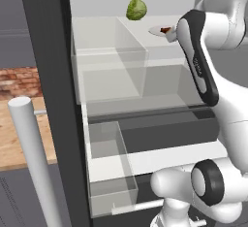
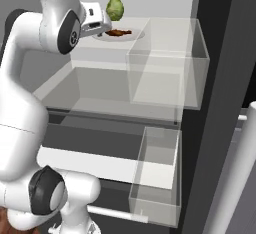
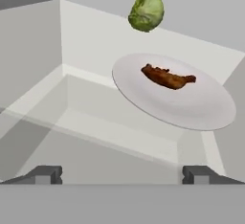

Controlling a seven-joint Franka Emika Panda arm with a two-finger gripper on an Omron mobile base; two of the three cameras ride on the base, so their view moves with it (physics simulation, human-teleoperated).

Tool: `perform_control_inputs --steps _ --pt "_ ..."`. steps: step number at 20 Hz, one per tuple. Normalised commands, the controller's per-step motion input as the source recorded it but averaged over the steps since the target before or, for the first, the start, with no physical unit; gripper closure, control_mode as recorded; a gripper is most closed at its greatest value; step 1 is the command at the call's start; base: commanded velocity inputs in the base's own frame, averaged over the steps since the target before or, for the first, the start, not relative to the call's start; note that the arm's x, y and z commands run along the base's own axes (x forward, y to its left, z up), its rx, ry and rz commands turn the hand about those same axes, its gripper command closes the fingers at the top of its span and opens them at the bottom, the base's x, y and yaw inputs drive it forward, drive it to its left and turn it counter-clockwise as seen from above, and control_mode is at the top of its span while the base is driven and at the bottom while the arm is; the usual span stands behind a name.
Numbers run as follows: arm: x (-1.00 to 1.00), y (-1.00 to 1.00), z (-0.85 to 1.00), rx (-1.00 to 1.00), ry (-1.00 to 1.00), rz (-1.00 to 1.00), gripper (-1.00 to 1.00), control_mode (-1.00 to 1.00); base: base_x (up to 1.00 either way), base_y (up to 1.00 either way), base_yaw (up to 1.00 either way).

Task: Retrieve the chicken drumstick from the fridge and place it on the saucepan with marinade on the stove.

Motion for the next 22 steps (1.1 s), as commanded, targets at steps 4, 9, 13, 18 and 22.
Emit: perform_control_inputs --steps 4,9,13,18,22 --pt "0.23 -0.01 0.05 0.0 0.05 0.08 -1.0 -1.0 0.0 0.0 0.0" --pt "0.25 -0.04 -0.04 0.02 -0.07 0.14 -1.0 -1.0 0.0 0.0 0.0" --pt "0.19 0.0 -0.11 0.02 -0.1 0.1 -1.0 -1.0 0.0 0.0 0.0" --pt "0.32 0.0 -0.02 0.02 0.01 0.07 -1.0 -1.0 0.0 0.0 0.0" --pt "0.42 0.0 0.03 0.0 0.18 0.06 -1.0 -1.0 0.0 0.0 0.0"
